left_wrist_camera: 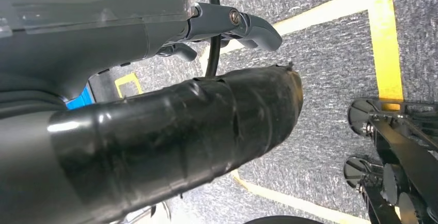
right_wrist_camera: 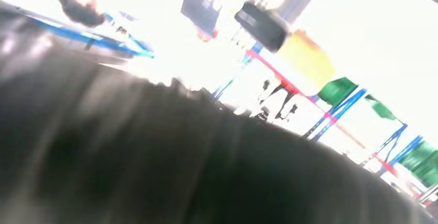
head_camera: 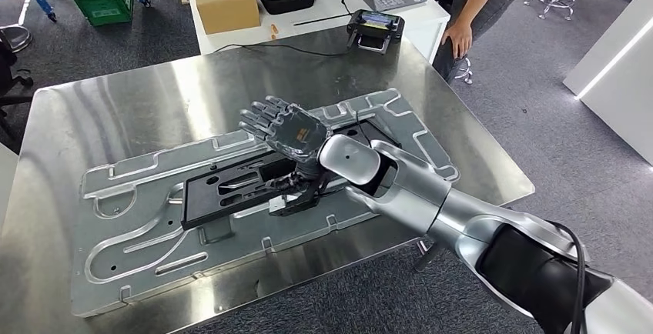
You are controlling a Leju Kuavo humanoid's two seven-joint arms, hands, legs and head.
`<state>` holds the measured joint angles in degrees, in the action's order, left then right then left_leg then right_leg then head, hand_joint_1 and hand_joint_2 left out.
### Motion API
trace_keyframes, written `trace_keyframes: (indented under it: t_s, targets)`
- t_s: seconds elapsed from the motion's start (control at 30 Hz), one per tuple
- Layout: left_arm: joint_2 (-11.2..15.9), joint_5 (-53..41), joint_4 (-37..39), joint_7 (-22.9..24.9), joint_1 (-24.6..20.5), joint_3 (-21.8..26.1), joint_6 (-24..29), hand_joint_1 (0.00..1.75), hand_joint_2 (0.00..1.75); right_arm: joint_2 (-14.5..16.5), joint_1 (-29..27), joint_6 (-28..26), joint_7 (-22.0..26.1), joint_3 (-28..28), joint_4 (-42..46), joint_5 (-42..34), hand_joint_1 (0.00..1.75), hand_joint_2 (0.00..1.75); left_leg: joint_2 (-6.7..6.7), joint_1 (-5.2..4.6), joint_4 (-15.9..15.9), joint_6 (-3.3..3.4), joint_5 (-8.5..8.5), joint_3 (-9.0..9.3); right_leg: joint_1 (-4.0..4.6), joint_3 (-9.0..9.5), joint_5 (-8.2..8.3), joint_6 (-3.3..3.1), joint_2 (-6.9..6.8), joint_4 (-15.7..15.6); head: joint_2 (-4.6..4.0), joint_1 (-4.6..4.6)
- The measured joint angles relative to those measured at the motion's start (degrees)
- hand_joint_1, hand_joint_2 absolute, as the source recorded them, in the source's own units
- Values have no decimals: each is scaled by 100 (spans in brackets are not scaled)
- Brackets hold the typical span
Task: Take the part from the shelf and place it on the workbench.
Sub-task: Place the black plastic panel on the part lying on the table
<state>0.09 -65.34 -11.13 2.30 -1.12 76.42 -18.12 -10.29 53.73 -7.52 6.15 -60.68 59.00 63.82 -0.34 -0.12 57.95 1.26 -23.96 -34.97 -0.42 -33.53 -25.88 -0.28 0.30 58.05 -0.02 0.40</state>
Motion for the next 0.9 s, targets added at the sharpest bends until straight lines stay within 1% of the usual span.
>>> trace_keyframes:
  t_s: [0.07,0.17,0.23,0.27,0.3,0.33,0.4,0.43,0.47,0.5,0.53,0.57,0.6,0.63,0.67,0.7,0.73,0.77,0.8,0.83,0.87,0.9]
  targets:
    - [-8,12,0,17,6,20,27,0,0,-128,-75,-23,-34,100,347,-18,0,0,-1,-8,14,15,-12,-2,-2,7,-8,16,0,0,0,1]
    - [-21,10,0,31,20,45,76,0,0,-311,-265,-75,-17,279,905,-115,0,0,-4,-24,31,52,-35,-2,-18,19,-13,57,-2,-5,0,-1]
    - [-31,3,0,34,25,61,87,0,0,-414,-360,-80,-6,380,1209,-139,0,0,1,-9,-9,91,-26,25,-27,32,-31,96,-1,0,1,-1]
    - [-37,1,0,34,25,67,90,0,0,-465,-393,-81,-6,427,1328,-143,0,0,8,6,-46,120,-12,51,-27,20,-84,112,-2,59,1,2]
    - [-44,1,0,34,25,72,91,0,0,-510,-416,-81,-5,471,1426,-143,0,0,17,23,-82,148,2,77,-27,-41,-199,126,-1,219,1,3]
    - [-54,1,0,35,26,79,92,0,0,-551,-438,-82,-5,506,1501,-144,0,0,28,31,-101,171,17,96,-31,-160,-373,135,-2,500,1,4]
    - [-67,-9,0,45,26,94,110,0,0,-614,-505,-89,3,548,1608,-151,0,0,40,26,-95,188,26,96,-38,-514,-763,150,-2,1261,1,4]
    - [-72,-29,0,56,25,99,134,0,0,-643,-564,-102,17,562,1652,-161,0,0,42,26,-85,189,29,92,-44,-642,-853,158,-3,1536,0,5]
    - [-75,-57,0,67,26,101,169,0,0,-675,-633,-130,37,587,1707,-174,0,0,37,26,-77,186,26,88,-49,-679,-827,161,-4,1621,0,5]
    - [-78,-89,0,76,27,102,214,0,0,-710,-708,-171,61,623,1781,-189,0,0,32,27,-63,179,21,85,-55,-604,-690,160,-6,1480,0,5]
    - [-81,-121,0,81,29,102,255,0,0,-748,-783,-220,83,667,1873,-200,0,0,26,28,-44,164,11,83,-63,-425,-486,153,-10,1138,0,5]
    - [-84,-147,-1,88,34,101,299,0,0,-793,-866,-279,100,719,1987,-208,0,0,21,26,-21,144,-3,78,-66,-215,-331,140,-15,732,0,4]
    - [-85,-167,-1,98,38,101,345,0,0,-841,-966,-345,110,770,2111,-211,0,0,13,22,0,114,-13,73,-51,-48,-198,119,-17,411,1,4]
    - [-86,-184,-4,110,42,100,395,0,0,-899,-1088,-427,116,820,2237,-207,0,0,5,18,19,81,-18,69,-35,60,-130,94,-18,198,1,3]
    - [-86,-196,-8,125,46,99,449,0,0,-959,-1230,-539,117,869,2367,-188,0,0,-3,17,27,49,-15,63,-13,91,-125,68,-18,125,1,3]
    - [-87,-207,-11,138,48,99,505,0,0,-1019,-1392,-678,115,913,2493,-149,0,0,-10,18,24,14,-1,61,5,80,-96,40,-17,125,1,3]
    - [-86,-221,-18,149,51,99,559,0,0,-1079,-1567,-836,112,954,2614,-97,0,0,-15,20,29,-19,-1,53,-9,77,-83,5,-22,92,1,4]
    - [-88,-238,-23,162,58,99,605,0,0,-1135,-1754,-1005,104,994,2734,-39,0,0,-13,24,64,-50,-53,29,-21,66,-58,-36,-29,61,1,4]
    - [-92,-252,-27,175,66,99,647,0,0,-1188,-1953,-1166,95,1035,2848,11,0,0,-10,29,183,-80,-183,-18,-36,47,-20,-82,-36,33,0,4]
    - [-96,-264,-31,191,73,99,685,0,0,-1238,-2152,-1308,83,1074,2954,51,0,0,-5,39,421,-107,-394,-103,-48,17,19,-124,-44,12,0,4]
    - [-100,-272,-32,204,79,99,716,0,0,-1281,-2340,-1420,74,1110,3047,77,0,0,1,51,765,-131,-654,-217,-41,-26,51,-150,-48,14,0,3]
    - [-102,-276,-33,213,80,99,743,0,0,-1319,-2504,-1495,67,1143,3126,92,0,0,3,61,1149,-152,-895,-334,-36,-80,79,-163,-51,27,0,2]
